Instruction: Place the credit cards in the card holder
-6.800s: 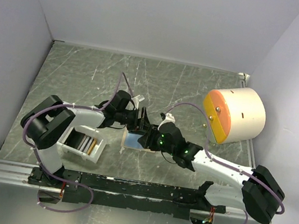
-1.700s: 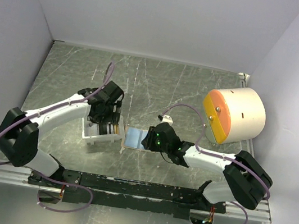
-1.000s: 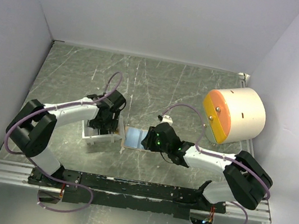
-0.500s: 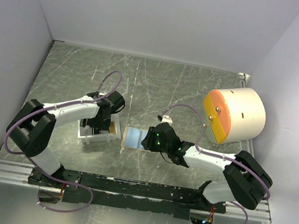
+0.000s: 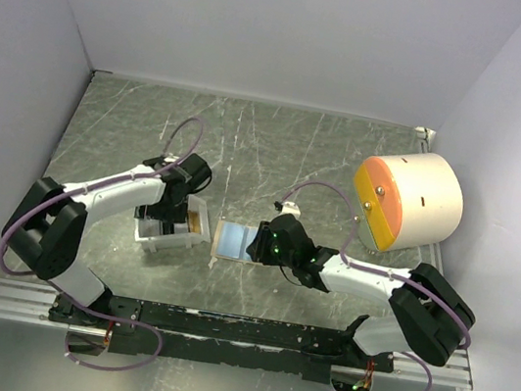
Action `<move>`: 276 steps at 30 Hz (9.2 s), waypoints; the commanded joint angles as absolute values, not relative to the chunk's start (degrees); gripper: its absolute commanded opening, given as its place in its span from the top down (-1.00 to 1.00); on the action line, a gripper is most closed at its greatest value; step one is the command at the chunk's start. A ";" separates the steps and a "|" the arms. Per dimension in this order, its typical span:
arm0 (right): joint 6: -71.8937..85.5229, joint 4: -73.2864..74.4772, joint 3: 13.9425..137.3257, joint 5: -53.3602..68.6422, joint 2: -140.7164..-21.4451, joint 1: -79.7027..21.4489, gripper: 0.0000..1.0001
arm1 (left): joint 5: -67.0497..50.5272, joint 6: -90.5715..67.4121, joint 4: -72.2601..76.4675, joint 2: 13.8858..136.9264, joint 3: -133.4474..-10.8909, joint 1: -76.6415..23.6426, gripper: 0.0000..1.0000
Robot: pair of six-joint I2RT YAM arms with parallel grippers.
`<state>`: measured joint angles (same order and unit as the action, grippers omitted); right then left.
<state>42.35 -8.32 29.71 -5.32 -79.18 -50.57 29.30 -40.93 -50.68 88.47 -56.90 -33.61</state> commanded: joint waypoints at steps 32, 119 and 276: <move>41.36 -5.63 30.82 -6.03 -76.20 -50.36 0.33 | 21.70 -28.42 -42.96 85.01 -53.42 -29.43 -0.49; 54.81 -11.87 45.64 -2.10 -87.74 -50.45 -0.16 | 14.54 -50.67 -36.87 71.14 -46.23 -21.80 0.59; 46.38 -1.40 55.56 -8.81 -84.80 -55.07 1.00 | -30.92 -24.25 -28.23 66.15 -49.24 2.69 0.16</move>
